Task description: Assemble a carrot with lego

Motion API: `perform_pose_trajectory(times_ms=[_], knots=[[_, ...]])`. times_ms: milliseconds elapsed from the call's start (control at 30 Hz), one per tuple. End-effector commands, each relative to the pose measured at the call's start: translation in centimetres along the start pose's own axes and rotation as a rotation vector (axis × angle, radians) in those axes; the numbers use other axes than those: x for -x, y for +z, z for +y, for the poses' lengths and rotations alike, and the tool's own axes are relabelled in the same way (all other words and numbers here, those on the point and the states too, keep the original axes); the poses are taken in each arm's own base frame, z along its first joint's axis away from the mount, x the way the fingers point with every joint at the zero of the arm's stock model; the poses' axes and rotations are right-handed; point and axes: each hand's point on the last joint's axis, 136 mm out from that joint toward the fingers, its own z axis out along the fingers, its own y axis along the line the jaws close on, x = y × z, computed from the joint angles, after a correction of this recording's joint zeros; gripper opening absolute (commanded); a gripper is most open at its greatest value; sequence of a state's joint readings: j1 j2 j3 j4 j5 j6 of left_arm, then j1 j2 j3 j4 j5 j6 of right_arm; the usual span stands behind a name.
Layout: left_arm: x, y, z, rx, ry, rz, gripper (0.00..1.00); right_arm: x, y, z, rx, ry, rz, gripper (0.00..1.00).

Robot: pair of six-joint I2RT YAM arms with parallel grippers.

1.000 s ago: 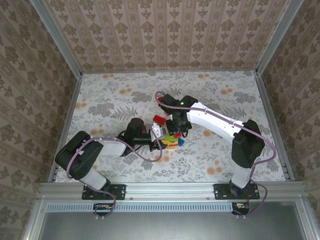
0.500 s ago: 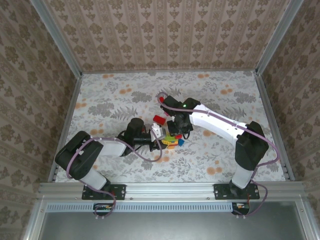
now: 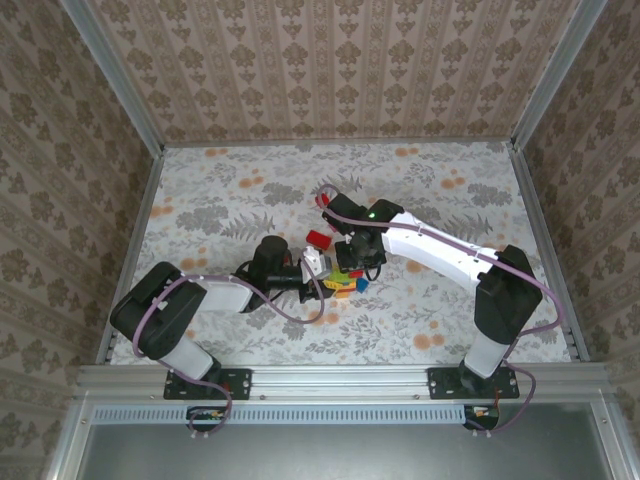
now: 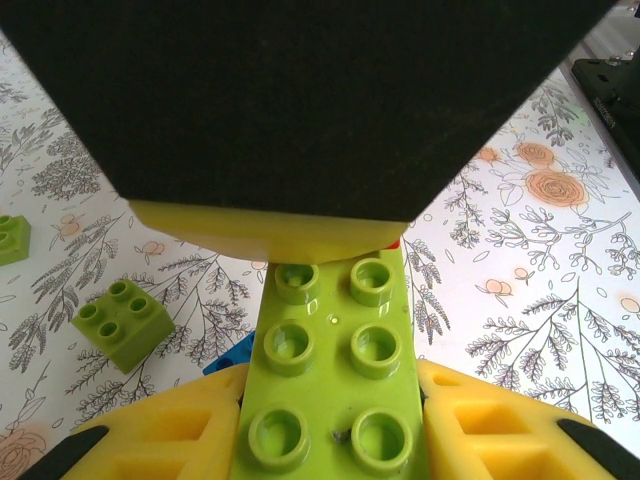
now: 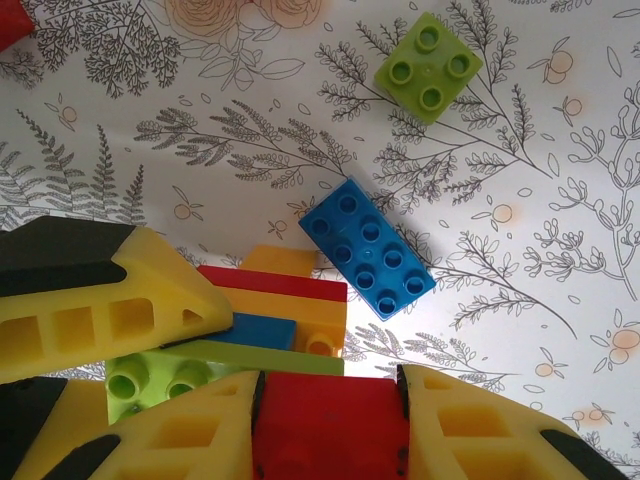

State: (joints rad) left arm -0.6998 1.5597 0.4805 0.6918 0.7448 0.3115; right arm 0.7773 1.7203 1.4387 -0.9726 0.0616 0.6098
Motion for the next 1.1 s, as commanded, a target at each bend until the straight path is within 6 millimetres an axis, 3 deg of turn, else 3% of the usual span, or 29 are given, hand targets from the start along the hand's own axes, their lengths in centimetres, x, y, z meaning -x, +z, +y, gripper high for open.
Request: perform_pose_trajectory(times_ms=[0, 833, 1067], knots=[[-2.96, 0.43, -1.18, -0.045, -0.054, 0.09, 0.38, -1.18, 2.31, -1.62, -0.099, -0.002, 0.043, 0.29], [-2.99, 0.47, -1.17, -0.048, -0.053, 0.092, 0.37, -0.52, 2.56, -1.41, -0.08, 0.005, -0.014, 0.29], [-3.0, 0.5, -1.31, -0.052, -0.052, 0.093, 0.37, -0.32, 2.02, -2.17, -0.101, 0.011, -0.027, 0.29]])
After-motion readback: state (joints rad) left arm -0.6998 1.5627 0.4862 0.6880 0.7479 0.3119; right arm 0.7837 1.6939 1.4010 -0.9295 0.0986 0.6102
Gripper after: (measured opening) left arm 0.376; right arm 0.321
